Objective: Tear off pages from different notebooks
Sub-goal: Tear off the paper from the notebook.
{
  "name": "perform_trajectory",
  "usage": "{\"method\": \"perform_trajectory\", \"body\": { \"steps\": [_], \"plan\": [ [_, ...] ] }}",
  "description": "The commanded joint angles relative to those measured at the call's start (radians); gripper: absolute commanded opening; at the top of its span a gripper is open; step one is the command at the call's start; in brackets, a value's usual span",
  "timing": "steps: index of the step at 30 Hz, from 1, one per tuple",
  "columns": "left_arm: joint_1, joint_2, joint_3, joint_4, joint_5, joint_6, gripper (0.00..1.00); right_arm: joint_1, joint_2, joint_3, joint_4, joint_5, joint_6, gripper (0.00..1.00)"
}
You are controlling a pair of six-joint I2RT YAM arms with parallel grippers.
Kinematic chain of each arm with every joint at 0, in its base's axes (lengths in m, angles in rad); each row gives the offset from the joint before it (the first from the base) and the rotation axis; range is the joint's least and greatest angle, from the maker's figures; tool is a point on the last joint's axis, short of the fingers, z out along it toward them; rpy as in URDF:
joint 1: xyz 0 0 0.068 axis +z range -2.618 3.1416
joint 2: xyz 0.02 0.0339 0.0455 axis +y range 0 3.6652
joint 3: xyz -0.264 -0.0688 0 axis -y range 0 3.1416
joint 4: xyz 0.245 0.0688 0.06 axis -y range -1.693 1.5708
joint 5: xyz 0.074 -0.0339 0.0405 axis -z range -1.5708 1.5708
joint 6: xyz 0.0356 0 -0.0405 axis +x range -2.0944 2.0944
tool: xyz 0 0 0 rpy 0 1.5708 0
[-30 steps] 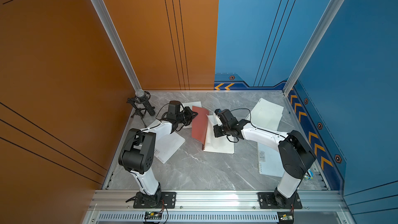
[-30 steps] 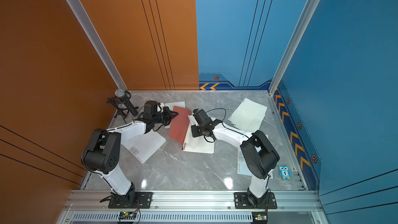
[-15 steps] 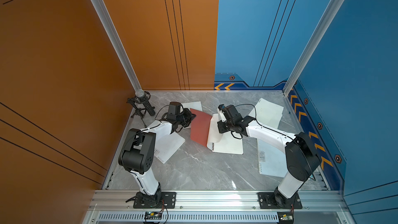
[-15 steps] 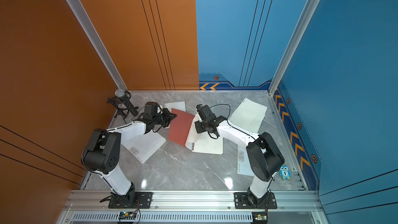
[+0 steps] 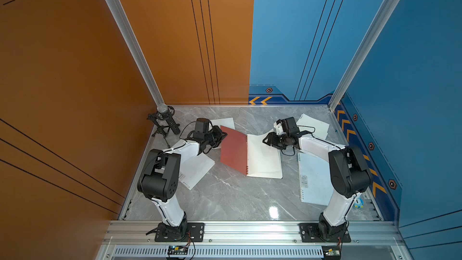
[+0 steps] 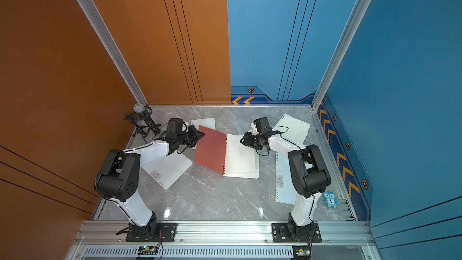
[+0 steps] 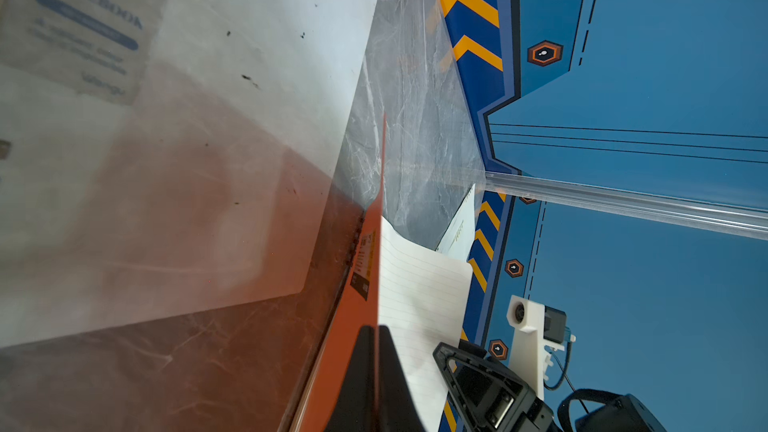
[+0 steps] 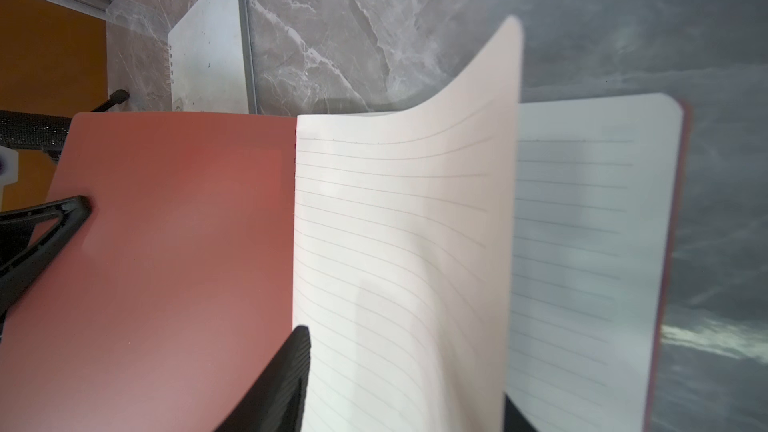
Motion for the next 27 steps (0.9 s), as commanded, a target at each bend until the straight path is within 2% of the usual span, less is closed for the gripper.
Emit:
{"method": "perform_trajectory", "body": {
  "steps": [1, 3, 5, 7, 10, 14, 18, 22, 27],
  "plan": [
    [0.006, 0.018, 0.024, -0.032, 0.043, 0.026, 0.0, -0.033, 0.039, 0.043, 0.058, -0.104, 0.07, 0.54],
    [0.006, 0.023, 0.024, -0.032, 0.046, 0.026, 0.0, -0.042, 0.061, 0.063, 0.053, -0.105, 0.077, 0.49],
    [0.006, 0.026, 0.058, -0.032, 0.047, 0.025, 0.0, -0.038, 0.079, 0.104, -0.012, -0.054, 0.046, 0.35],
    [0.007, 0.027, 0.063, -0.035, 0.051, 0.023, 0.0, -0.024, 0.097, 0.167, -0.125, 0.037, -0.012, 0.19],
    [0.007, 0.025, 0.069, -0.044, 0.05, 0.021, 0.0, 0.024, 0.093, 0.246, -0.258, 0.198, -0.096, 0.05],
    [0.009, 0.018, 0.07, -0.064, 0.041, 0.016, 0.0, 0.138, 0.037, 0.305, -0.328, 0.377, -0.22, 0.03],
    [0.003, 0.007, 0.063, -0.077, 0.014, -0.014, 0.0, 0.306, -0.007, 0.35, -0.341, 0.481, -0.385, 0.04],
    [-0.018, -0.002, 0.063, -0.081, -0.026, -0.054, 0.0, 0.456, 0.033, 0.432, -0.409, 0.559, -0.484, 0.04],
    [-0.027, 0.009, 0.063, -0.084, -0.076, -0.113, 0.0, 0.543, 0.012, 0.419, -0.395, 0.463, -0.474, 0.03]
  ]
}}
